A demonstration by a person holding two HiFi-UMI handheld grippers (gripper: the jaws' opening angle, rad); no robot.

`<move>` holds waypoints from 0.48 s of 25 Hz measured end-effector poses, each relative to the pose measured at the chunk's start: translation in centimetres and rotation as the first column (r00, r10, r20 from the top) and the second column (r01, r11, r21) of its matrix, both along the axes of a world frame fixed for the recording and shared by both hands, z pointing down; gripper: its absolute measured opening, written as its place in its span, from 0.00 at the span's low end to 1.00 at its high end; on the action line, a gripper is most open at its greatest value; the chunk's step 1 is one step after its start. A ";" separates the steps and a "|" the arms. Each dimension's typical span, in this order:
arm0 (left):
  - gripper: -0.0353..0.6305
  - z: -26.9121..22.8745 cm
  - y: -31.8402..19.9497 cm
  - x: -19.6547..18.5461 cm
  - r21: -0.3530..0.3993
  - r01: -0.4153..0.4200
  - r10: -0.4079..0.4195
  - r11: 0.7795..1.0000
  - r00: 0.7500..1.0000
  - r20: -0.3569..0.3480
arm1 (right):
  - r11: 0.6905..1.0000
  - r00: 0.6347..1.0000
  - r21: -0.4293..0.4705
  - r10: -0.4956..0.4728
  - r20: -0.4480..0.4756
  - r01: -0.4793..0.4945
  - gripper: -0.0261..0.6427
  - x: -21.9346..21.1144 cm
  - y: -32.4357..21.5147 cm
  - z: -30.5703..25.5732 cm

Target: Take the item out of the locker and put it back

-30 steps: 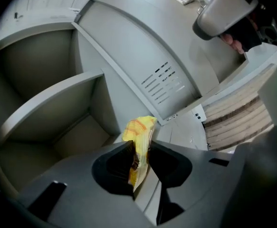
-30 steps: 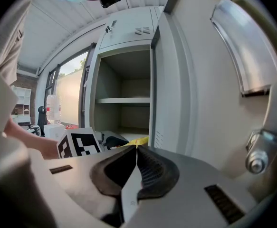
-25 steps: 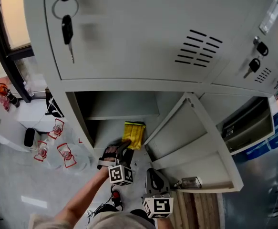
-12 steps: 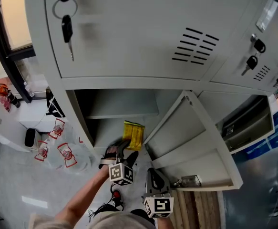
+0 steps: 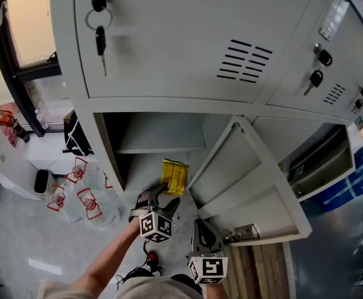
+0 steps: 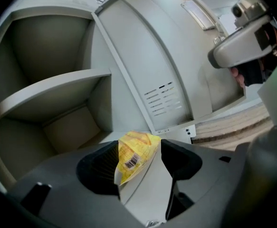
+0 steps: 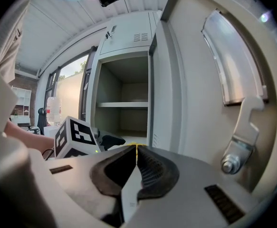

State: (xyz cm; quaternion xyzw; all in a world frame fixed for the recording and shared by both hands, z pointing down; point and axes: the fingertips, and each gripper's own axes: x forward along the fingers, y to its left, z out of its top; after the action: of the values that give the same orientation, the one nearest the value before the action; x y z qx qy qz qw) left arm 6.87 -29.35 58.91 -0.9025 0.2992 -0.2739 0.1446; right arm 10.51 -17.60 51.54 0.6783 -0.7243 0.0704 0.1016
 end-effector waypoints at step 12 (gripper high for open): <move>0.42 -5.2 3.2 -2.9 -0.035 0.136 -0.140 0.990 0.979 -0.151 | 0.996 0.999 0.080 -0.049 -0.022 0.050 0.07 0.4 1.6 -2.8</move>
State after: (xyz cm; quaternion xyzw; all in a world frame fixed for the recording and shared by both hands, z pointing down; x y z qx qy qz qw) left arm 3.93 -26.20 53.73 -0.8997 0.3679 -0.2166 0.0909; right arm 10.93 -16.03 48.70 0.6644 -0.7421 0.0321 0.0831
